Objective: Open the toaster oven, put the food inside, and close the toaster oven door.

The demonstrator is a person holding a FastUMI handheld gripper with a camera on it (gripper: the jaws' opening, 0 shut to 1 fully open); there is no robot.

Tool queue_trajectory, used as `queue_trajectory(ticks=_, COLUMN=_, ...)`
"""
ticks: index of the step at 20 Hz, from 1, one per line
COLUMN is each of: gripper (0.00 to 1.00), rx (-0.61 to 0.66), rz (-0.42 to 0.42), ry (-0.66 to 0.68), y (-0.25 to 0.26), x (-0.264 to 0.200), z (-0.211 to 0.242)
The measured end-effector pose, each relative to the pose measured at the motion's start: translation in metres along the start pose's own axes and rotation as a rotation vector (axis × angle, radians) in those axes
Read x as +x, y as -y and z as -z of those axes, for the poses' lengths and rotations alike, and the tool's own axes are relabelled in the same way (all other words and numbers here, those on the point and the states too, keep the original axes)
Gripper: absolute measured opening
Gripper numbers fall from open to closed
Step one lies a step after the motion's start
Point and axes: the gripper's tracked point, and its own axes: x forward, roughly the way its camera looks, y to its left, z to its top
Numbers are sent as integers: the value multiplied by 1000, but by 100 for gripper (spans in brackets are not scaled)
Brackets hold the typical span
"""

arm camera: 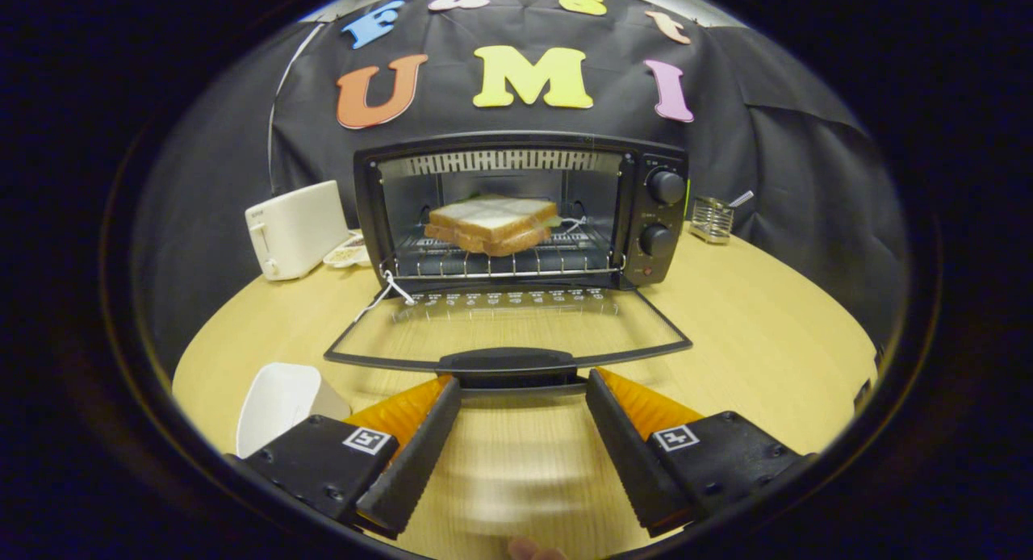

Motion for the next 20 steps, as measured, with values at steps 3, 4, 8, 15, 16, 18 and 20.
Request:
queue_trajectory(ticks=3, gripper=100, rx=0, rz=-1, ry=-5, y=0, x=2, z=-1)
queue_trajectory(ticks=4, gripper=100, rx=0, rz=-2, ry=0, y=0, x=1, z=-1)
queue_trajectory(ticks=8, gripper=100, rx=11, rz=-12, ry=27, y=0, x=-2, z=-4)
queue_trajectory(ticks=15, gripper=100, rx=8, rz=-24, ry=287, y=-2, x=-18, z=-44)
queue_trajectory(ticks=16, gripper=100, rx=6, rz=-25, ry=321, y=-3, x=-16, z=-50)
queue_trajectory(ticks=18, gripper=100, rx=5, rz=-26, ry=336, y=-4, x=-11, z=-49)
queue_trajectory(ticks=20, gripper=100, rx=0, rz=-27, ry=400, y=-6, x=-17, z=-61)
